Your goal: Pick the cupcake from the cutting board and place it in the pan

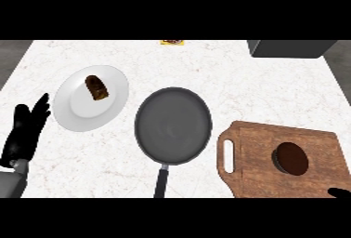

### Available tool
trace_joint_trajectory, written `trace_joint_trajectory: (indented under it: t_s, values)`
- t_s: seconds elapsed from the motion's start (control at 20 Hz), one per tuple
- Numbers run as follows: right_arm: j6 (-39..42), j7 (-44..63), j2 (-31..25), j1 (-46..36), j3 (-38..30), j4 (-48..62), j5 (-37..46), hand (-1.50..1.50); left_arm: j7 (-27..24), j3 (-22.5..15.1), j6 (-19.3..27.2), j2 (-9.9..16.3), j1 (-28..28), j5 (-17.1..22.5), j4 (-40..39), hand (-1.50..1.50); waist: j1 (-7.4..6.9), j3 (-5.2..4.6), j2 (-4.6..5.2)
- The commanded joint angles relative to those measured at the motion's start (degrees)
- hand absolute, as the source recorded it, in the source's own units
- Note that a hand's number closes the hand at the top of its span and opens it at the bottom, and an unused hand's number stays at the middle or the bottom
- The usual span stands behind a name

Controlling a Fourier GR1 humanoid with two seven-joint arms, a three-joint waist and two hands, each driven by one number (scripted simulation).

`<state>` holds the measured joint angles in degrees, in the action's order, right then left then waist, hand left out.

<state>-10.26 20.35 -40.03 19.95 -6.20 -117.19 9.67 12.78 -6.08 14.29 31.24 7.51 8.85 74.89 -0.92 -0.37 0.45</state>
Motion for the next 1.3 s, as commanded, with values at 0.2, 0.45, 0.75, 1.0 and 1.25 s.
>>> trace_joint_trajectory:
  t_s: [0.2,0.45,0.75,1.0,1.25]
  values:
    - [12.96,27.4,-9.83,-11.61,10.11,-1.91,5.43,-1.5,-1.69,-0.73,-0.59,-2.16,0.29,-0.9,-1.12,0.0,-1.53,0.17,0.11]
    - [19.27,37.29,-6.41,-21.01,20.29,0.81,6.5,-1.5,-0.94,0.81,-1.05,-1.76,2.22,-1.42,-2.84,0.0,-1.03,0.28,-0.04]
    - [21.31,39.88,2.07,-23.43,22.82,4.14,11.62,-1.5,1.65,3.88,-3.37,-0.78,-1.58,-1.55,1.66,0.0,0.59,0.37,-0.5]
    - [21.51,39.64,6.41,-24.82,26.91,9.66,18.8,-1.5,-0.48,4.48,-3.04,-2.97,-1.52,-3.76,-0.61,0.0,0.67,0.36,-0.45]
    - [26.88,36.7,7.76,-28.06,21.64,15.95,17.81,-1.5,1.38,5.65,-4.23,-4.84,-0.67,-5.34,-0.77,0.0,0.72,0.36,-0.43]
